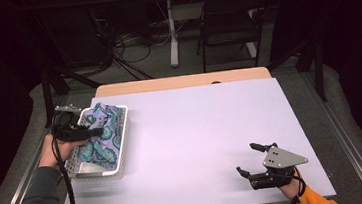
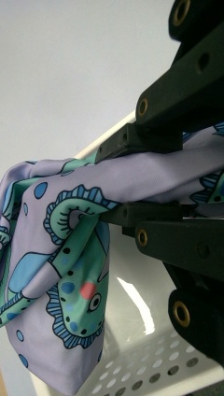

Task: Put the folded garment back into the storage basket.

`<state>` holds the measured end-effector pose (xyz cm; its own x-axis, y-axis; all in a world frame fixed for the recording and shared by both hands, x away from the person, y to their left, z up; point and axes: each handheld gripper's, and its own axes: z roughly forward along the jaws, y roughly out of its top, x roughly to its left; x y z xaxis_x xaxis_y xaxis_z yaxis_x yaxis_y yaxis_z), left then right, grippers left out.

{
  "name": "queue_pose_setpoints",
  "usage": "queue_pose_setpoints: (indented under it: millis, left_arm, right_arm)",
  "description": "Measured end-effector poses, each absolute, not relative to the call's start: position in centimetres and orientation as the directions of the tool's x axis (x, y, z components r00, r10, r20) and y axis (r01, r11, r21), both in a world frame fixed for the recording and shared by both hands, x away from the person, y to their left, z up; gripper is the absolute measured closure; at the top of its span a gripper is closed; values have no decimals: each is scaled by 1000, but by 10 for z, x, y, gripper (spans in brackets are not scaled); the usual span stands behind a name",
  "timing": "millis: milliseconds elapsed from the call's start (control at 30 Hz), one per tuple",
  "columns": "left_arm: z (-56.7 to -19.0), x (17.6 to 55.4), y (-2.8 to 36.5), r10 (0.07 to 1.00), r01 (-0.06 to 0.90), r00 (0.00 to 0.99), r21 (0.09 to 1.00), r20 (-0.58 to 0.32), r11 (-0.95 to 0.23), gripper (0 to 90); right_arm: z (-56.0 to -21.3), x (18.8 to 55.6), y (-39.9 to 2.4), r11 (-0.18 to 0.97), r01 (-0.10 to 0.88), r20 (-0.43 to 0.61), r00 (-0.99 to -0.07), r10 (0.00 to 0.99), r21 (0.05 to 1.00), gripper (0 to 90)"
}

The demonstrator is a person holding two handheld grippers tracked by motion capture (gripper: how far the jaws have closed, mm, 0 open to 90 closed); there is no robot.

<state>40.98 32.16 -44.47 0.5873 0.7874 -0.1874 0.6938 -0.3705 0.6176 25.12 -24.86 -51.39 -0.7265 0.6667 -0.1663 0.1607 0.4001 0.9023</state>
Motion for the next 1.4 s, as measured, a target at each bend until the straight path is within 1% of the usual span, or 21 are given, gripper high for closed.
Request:
queue_pose_setpoints:
  millis: [167, 367, 833, 1067, 1100, 1133, 1167, 1400]
  left_arm:
    - [-455, 413, 319, 774, 702, 600, 596, -202, -389, 718]
    - [-465, 416, 318, 778, 714, 588, 593, -220, -372, 718]
    - [-475, 423, 321, 804, 735, 565, 554, -183, -391, 715]
    - [-484, 425, 326, 838, 762, 518, 536, -169, -363, 709]
    - [-486, 426, 327, 847, 767, 508, 529, -156, -362, 709]
    - [-486, 426, 327, 847, 767, 508, 529, -156, -362, 709]
    - [-489, 425, 328, 858, 777, 487, 531, -165, -339, 709]
    - [-493, 425, 329, 878, 788, 453, 530, -154, -313, 706]
  right_arm:
    - [-514, 251, -249, 399, 166, -162, -726, 668, 902, 145]
    - [-514, 251, -249, 401, 163, -166, -726, 667, 901, 145]
    - [-514, 251, -248, 402, 164, -166, -725, 668, 901, 145]
    - [-514, 251, -249, 400, 162, -166, -727, 666, 902, 145]
    - [-514, 251, -249, 402, 164, -165, -727, 667, 901, 145]
    - [-514, 251, -249, 402, 164, -165, -727, 667, 901, 145]
    - [-514, 251, -248, 402, 164, -166, -726, 667, 901, 145]
    - [-514, 251, -248, 401, 163, -164, -727, 667, 901, 145]
